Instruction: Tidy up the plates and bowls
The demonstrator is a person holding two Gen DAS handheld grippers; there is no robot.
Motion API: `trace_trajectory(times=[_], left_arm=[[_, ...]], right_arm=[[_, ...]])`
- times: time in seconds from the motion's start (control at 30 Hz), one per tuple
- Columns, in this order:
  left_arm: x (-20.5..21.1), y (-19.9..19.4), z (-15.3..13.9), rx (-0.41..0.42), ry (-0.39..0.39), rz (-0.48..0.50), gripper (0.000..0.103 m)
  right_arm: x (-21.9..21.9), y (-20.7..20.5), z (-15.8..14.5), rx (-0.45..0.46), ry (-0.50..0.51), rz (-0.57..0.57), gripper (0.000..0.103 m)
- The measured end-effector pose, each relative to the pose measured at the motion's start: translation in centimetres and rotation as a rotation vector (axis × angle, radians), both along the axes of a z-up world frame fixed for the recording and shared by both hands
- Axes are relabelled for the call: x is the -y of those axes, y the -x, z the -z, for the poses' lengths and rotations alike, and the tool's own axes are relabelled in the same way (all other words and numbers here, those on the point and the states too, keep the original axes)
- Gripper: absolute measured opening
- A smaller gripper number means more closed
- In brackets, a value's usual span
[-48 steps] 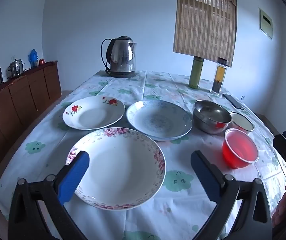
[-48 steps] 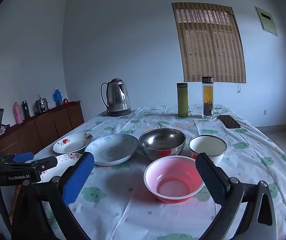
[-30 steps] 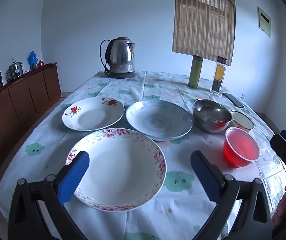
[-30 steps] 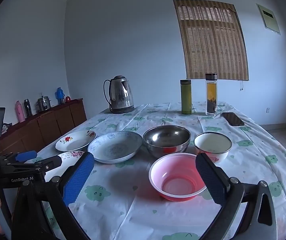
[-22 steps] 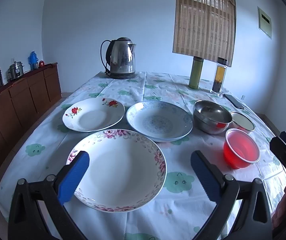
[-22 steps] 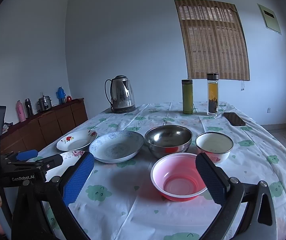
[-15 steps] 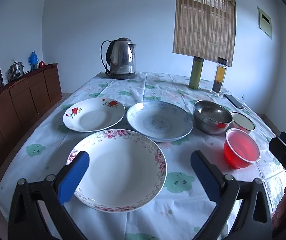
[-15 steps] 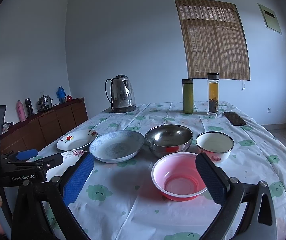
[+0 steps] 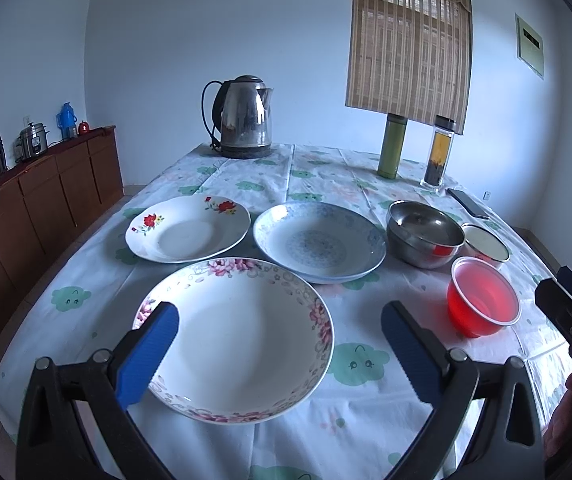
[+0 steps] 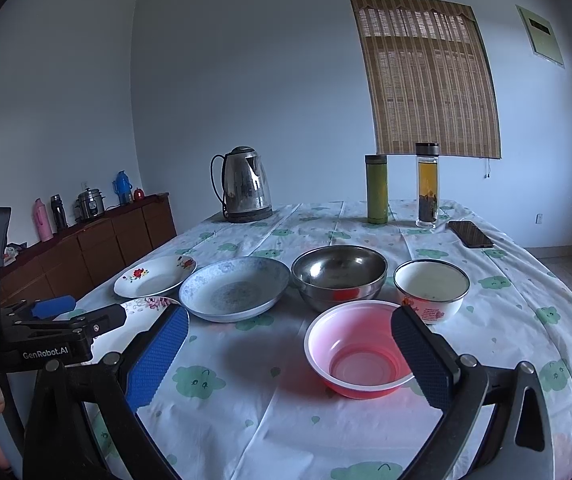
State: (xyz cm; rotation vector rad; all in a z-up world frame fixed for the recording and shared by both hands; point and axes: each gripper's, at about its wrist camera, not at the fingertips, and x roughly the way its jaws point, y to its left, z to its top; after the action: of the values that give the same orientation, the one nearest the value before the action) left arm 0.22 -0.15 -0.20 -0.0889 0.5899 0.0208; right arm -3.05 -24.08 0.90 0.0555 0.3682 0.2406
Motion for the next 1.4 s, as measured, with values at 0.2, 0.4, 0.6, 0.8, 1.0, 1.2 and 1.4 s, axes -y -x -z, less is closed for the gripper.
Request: trace_trajectory(times=[0.2, 0.4, 0.6, 0.8, 1.0, 1.2, 1.4], left_arm=[[-0.1, 0.0, 0.0, 0.001, 0.001, -0.001, 0.103], [-0.1, 0.0, 0.0, 0.001, 0.001, -0.001, 0.103], [-0.2, 0.0, 0.0, 0.003, 0.004, 0.001, 0.103], [-0.2, 0.1, 0.0, 0.003, 0.004, 0.0, 0.103], [-0.2, 0.1, 0.1, 0.003, 0.007, 0.001, 0.103], [-0.3, 0.0, 0.2, 0.001, 0.007, 0.0, 0.103], [-0.6, -0.4, 0.7, -0.008, 0.017, -0.002, 0.103]], right_arm=[[0.0, 0.0, 0.0, -0.002, 0.0, -0.001, 0.102], [-0.1, 0.1, 0.1, -0.002, 0.0, 0.0, 0.102], [-0.1, 0.1, 0.1, -0.005, -0.001, -0.001, 0.102], [-0.3, 0.0, 0.1, -0.007, 0.001, -0.005, 0.102], [-0.4, -0.3, 0.2, -0.017, -0.018, -0.019, 0.102], [-0.7, -0.4, 0.4, -0.022, -0.016, -0.022, 0.102], [-1.0, -0.9, 0.7, -0.039, -0.022, -0.029, 0.102]])
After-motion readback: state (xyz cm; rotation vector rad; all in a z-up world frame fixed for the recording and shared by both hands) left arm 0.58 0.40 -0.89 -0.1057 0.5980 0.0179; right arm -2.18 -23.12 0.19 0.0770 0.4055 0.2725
